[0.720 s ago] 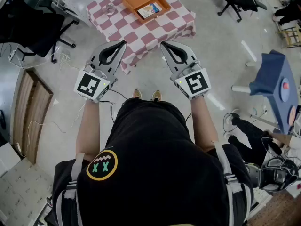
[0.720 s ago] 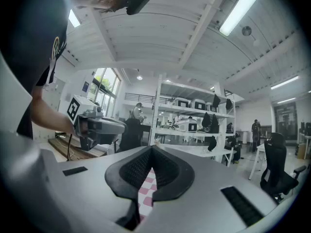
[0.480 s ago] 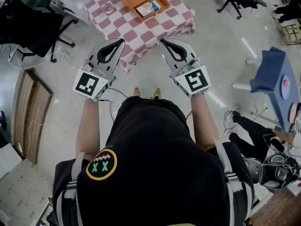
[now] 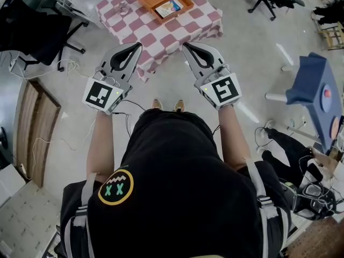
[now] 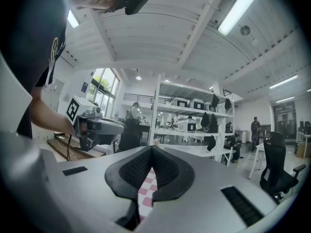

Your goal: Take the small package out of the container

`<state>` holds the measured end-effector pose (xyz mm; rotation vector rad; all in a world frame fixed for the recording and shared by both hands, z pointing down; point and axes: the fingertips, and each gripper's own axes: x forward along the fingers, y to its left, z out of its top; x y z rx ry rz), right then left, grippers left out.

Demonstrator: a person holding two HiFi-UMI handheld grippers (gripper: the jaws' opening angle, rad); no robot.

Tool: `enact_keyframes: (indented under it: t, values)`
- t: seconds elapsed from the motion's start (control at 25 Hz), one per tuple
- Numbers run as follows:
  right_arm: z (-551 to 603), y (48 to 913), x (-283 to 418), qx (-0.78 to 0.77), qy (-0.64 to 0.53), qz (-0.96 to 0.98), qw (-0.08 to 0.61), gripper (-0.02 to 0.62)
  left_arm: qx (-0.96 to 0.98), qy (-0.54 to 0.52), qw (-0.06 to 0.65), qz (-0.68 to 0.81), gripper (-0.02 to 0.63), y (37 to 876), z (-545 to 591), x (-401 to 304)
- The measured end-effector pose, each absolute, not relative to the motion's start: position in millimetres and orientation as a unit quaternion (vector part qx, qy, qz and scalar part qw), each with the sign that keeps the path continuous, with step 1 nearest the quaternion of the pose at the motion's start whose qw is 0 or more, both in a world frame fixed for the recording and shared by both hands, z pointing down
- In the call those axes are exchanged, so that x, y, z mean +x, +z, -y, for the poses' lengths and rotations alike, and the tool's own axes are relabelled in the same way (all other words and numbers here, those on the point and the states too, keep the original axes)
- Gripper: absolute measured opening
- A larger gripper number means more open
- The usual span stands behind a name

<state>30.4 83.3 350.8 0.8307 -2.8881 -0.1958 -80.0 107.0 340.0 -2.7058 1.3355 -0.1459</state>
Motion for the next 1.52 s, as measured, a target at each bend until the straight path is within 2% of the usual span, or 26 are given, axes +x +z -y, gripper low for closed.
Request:
enact_keyframes:
  t: [0.64, 1.16, 1.52]
  values:
    - [-79, 349, 34, 0.290, -0.060, 0.954, 0.054, 0.020, -0.897, -0.026, 0.045, -0.438, 0.020, 325, -108, -69]
    - [-76, 354, 39, 0.296, -0.057, 0.951, 0.065, 0.075, -0.898, -0.027, 0.043, -0.437, 0.020, 325, -109, -69]
    - [-76, 355, 41, 0.295, -0.054, 0.952, 0.061, 0.146, -0.899, -0.036, 0.054, -0.434, 0.020, 334, -108, -71]
